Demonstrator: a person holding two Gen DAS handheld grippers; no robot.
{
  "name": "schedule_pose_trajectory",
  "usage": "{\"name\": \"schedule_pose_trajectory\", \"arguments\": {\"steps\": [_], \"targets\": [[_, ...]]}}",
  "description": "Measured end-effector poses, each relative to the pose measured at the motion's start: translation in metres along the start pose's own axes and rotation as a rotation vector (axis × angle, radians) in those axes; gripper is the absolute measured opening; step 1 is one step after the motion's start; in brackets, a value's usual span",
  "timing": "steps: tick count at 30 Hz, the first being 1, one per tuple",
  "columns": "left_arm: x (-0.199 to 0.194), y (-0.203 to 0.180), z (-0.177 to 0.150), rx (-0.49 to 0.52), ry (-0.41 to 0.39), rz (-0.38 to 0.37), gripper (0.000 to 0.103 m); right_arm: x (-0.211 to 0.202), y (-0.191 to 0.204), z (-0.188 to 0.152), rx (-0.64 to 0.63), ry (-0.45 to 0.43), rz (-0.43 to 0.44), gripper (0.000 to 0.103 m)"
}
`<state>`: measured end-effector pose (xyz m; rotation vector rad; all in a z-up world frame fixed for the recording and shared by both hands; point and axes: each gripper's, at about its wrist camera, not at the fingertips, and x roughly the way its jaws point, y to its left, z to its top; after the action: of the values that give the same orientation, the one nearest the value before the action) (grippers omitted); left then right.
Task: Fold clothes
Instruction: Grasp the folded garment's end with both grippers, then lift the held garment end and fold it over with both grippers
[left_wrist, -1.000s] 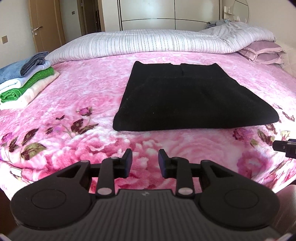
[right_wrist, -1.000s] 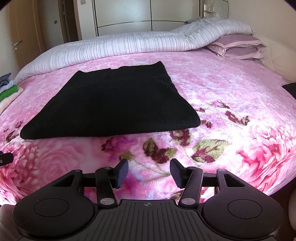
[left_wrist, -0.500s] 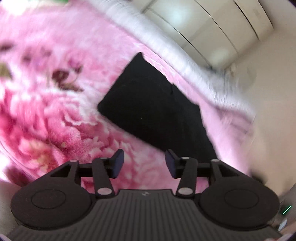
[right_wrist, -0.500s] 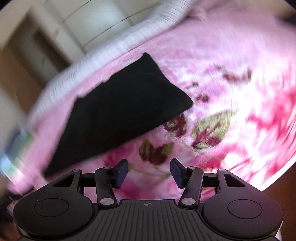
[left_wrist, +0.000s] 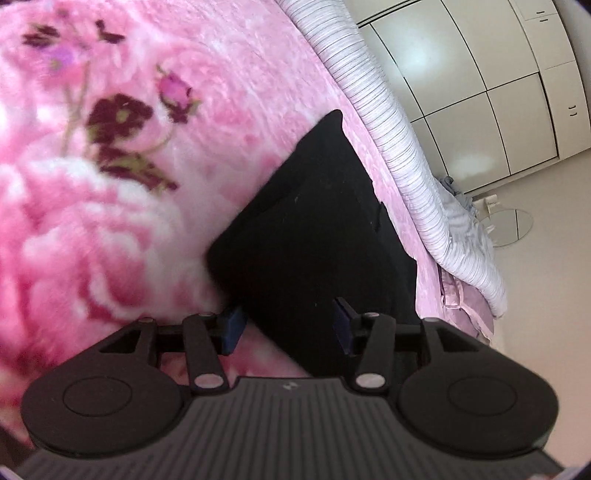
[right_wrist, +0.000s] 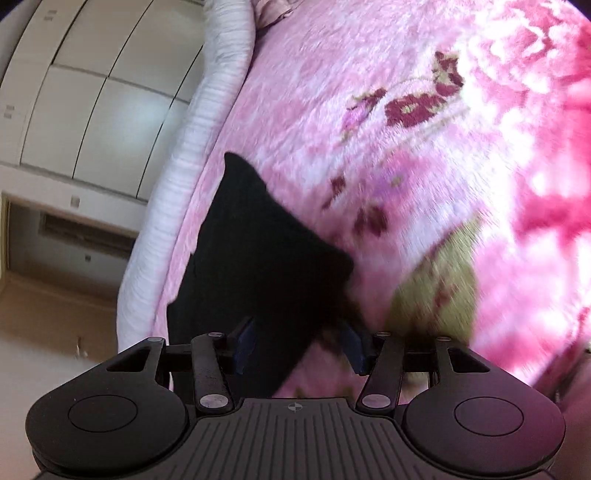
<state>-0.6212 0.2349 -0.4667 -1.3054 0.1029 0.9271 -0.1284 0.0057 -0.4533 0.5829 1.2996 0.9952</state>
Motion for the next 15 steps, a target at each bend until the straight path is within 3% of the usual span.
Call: {"name": "schedule_pose_trajectory", "arguments": {"steps": [2,6,8,13,15], "targets": [[0.006,0.001,0.003,-0.003,-0.009,-0.01,0.038,0.007,0.0,0.005,0.002,-0.014,0.01,0.052],[0.015,0.008,0.008,-0.062,-0.03,-0.048,0.032,0.017,0.001,0.009,-0.021,-0.039,0.003,0.036],[0.02,0.009,0.009,-0.065,-0.035,-0.044,0.023,0.02,-0.001,0.01,-0.018,-0.048,0.009,0.03],[0.029,0.013,0.013,-0.036,-0.037,-0.042,0.011,0.024,-0.002,0.009,-0.061,-0.051,0.014,0.013],[0.027,0.014,0.012,-0.036,-0.042,-0.05,0.009,0.023,-0.003,0.009,-0.072,-0.048,0.017,0.011]]}}
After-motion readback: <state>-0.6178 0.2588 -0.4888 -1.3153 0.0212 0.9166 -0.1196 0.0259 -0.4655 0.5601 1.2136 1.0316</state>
